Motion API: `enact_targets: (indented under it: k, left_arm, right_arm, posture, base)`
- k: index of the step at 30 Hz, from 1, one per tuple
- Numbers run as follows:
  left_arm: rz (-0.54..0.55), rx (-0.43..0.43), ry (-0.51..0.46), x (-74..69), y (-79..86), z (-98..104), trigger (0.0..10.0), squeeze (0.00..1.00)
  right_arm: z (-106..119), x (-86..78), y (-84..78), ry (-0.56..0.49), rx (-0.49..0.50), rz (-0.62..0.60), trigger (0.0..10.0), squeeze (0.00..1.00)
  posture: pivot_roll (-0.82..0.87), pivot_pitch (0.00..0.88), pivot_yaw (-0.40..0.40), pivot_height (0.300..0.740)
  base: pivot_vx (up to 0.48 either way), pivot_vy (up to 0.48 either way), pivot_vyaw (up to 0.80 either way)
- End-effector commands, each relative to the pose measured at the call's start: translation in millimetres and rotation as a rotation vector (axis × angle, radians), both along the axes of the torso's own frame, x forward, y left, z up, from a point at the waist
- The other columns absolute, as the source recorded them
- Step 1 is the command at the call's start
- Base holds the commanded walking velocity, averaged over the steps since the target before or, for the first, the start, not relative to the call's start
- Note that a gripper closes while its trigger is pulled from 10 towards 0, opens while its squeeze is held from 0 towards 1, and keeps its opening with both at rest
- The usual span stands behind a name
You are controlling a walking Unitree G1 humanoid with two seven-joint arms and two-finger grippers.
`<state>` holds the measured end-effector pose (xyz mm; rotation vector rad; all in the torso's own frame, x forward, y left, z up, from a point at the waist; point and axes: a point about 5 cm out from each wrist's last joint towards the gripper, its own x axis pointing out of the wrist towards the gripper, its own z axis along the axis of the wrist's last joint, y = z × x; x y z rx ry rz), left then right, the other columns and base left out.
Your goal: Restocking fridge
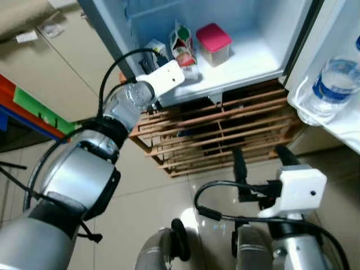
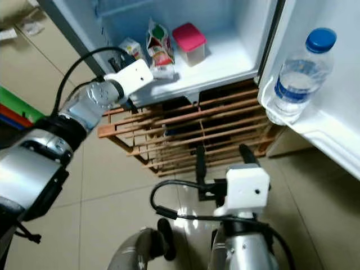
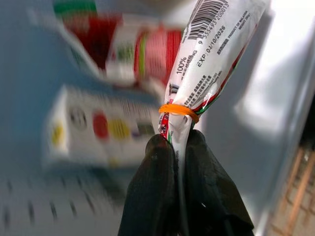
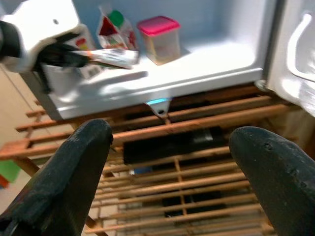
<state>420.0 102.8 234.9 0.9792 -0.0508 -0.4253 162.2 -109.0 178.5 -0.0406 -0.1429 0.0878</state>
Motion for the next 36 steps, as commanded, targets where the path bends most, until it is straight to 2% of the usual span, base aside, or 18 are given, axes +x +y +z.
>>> enact_targets:
  k: [1,2,3,6,9,11,15,22,25,27,33,34,36]
  left_arm:
    - [-0.034,-0.039,0.002,-1.0,-3.0,1.2,10.0,0.00]
    - [-0.062,-0.037,-0.020,-1.8,-7.3,3.6,10.0,0.00]
    - [-0.095,-0.027,-0.062,-3.0,-14.0,7.5,10.0,1.00]
    - [-0.101,-0.054,-0.083,-3.1,-17.6,11.0,10.0,1.00]
    - [-0.057,-0.085,-0.101,-1.4,-15.9,13.2,10.0,1.00]
    - [-0.044,-0.079,-0.144,-1.0,-15.0,16.1,10.0,1.00]
    - [-0.043,0.005,-0.258,-0.8,-16.1,26.0,10.0,1.00]
    - [-0.003,0.007,-0.235,1.3,-11.2,25.6,10.0,1.00]
    - [0.036,0.005,-0.228,2.6,-6.2,24.6,10.0,1.00]
    - [0.084,0.006,-0.191,4.2,-0.2,20.5,10.0,1.00]
    - [0.200,-0.254,0.059,4.7,7.4,-1.9,10.0,1.00]
    - [0.200,-0.254,0.059,4.7,7.4,-1.9,10.0,1.00]
    - [0.275,-0.422,0.157,4.5,12.9,-8.9,10.0,1.00]
  right_arm:
    - [5.7,-3.6,4.9,-0.015,0.008,0.014,10.0,0.63]
    - [6.5,-3.6,5.5,-0.019,0.004,0.017,10.0,0.63]
    - [7.4,-3.5,5.5,-0.020,0.002,0.017,10.0,0.63]
    - [7.5,-3.9,5.0,-0.019,0.002,0.014,10.0,0.63]
    - [7.8,-5.1,5.3,-0.014,0.001,0.006,10.0,0.63]
    - [8.5,-5.6,6.3,-0.011,-0.001,0.002,10.0,0.63]
    - [8.5,-6.8,5.8,-0.005,-0.007,-0.001,10.0,0.63]
    - [7.6,-8.2,4.5,0.007,-0.015,-0.005,10.0,0.63]
    - [7.5,-8.3,4.6,0.011,-0.019,-0.002,10.0,0.63]
    - [7.2,-7.7,4.1,0.012,-0.022,-0.001,10.0,0.63]
    - [7.6,-7.4,3.4,0.014,-0.023,0.002,10.0,0.63]
    - [7.6,-7.4,3.4,0.014,-0.023,0.002,10.0,0.63]
    - [9.7,-7.5,3.0,0.006,-0.019,0.004,10.0,0.63]
  posture:
    - [-0.25,0.388,0.267,0.740]
    - [-0.25,0.389,0.268,0.740]
    - [-0.26,0.394,0.268,0.740]
    - [-0.26,0.395,0.266,0.740]
    - [-0.26,0.399,0.265,0.740]
    - [-0.27,0.403,0.263,0.740]
    - [-0.28,0.408,0.261,0.740]
    - [-0.28,0.408,0.256,0.740]
    - [-0.28,0.408,0.256,0.740]
    - [-0.28,0.402,0.253,0.740]
    - [-0.29,0.407,0.245,0.740]
    - [-0.29,0.407,0.245,0.740]
    - [-0.29,0.408,0.241,0.740]
  base:
    - [0.000,0.000,0.00]
    - [0.000,0.000,0.00]
    - [0.000,0.000,0.00]
    - [0.000,0.000,0.00]
    - [0.000,0.000,0.00]
    - [0.000,0.000,0.00]
    - [0.000,0.000,0.00]
    - [0.000,0.000,0.00]
    - [0.000,0.000,0.00]
    - [0.000,0.000,0.00]
    - [0.000,0.000,0.00]
    - [0.000,0.000,0.00]
    - [0.000,0.000,0.00]
